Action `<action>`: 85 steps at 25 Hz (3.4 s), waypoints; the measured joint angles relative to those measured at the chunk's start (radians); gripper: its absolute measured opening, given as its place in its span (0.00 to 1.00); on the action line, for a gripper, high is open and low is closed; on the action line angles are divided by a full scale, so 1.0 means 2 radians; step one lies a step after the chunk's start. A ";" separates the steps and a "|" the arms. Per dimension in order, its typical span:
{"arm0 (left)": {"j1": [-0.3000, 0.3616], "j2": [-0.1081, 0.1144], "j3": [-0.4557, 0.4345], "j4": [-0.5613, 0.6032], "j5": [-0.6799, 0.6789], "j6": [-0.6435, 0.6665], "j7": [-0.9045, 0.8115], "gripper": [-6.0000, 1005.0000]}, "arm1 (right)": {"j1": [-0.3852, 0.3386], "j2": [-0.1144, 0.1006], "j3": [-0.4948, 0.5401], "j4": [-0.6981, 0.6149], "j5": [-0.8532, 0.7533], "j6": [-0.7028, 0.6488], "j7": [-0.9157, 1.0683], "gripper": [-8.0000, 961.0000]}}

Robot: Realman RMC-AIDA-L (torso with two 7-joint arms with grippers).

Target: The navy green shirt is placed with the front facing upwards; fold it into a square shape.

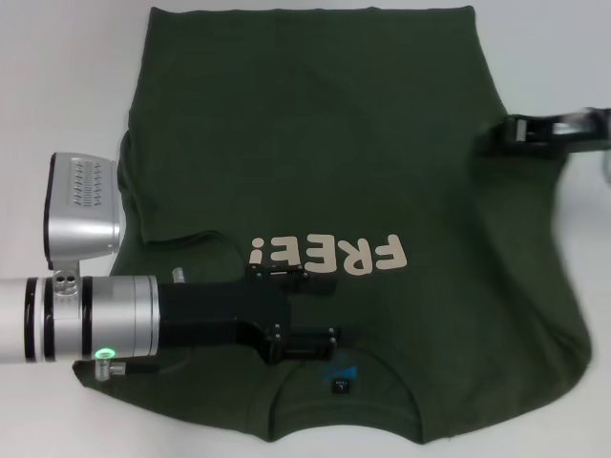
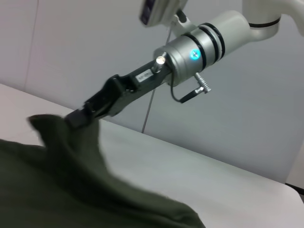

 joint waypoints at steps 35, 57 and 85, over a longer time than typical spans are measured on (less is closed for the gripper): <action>0.005 0.000 -0.020 -0.003 0.004 -0.005 0.005 0.73 | -0.101 -0.024 -0.003 0.048 0.030 0.007 -0.024 0.86; 0.009 0.000 -0.018 -0.005 0.004 -0.005 0.010 0.73 | -0.104 -0.003 -0.001 0.068 0.057 -0.010 -0.049 0.86; 0.004 0.000 -0.017 -0.005 0.004 -0.010 0.012 0.73 | -0.079 0.016 -0.008 0.070 0.068 -0.039 -0.059 0.86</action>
